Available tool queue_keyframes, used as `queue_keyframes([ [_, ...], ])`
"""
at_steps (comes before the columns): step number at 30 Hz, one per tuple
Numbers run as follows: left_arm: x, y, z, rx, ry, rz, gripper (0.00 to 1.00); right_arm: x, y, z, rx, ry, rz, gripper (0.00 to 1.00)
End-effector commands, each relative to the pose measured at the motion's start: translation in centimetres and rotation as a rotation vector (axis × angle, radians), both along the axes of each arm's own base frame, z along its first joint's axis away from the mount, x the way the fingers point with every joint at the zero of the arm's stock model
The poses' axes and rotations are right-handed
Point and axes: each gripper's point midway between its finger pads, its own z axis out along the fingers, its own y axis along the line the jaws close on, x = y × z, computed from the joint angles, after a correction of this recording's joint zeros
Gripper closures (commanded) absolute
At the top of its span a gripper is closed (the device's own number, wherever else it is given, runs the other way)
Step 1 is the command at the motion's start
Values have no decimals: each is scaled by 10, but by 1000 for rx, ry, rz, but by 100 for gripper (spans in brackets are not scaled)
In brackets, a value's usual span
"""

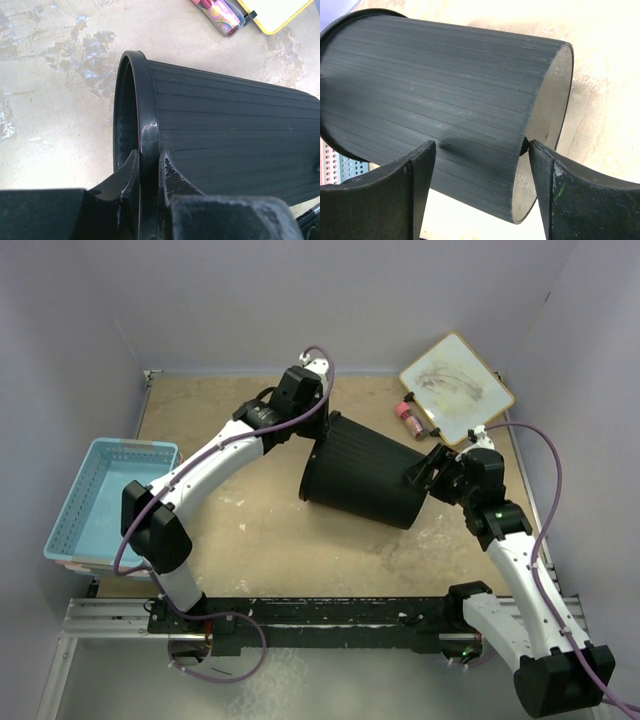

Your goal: Turn the large container upside down

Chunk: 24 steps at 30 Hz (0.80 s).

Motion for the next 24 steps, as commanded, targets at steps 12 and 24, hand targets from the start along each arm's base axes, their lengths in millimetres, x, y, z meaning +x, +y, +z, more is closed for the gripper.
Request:
queue_keyframes([
  [12,2,-17,-54,-35,100,-119,100,0,27,76,139,-196,115,60],
  [24,6,-30,-60,-94,109,-126,100,4,34,125,161,-307,161,74],
])
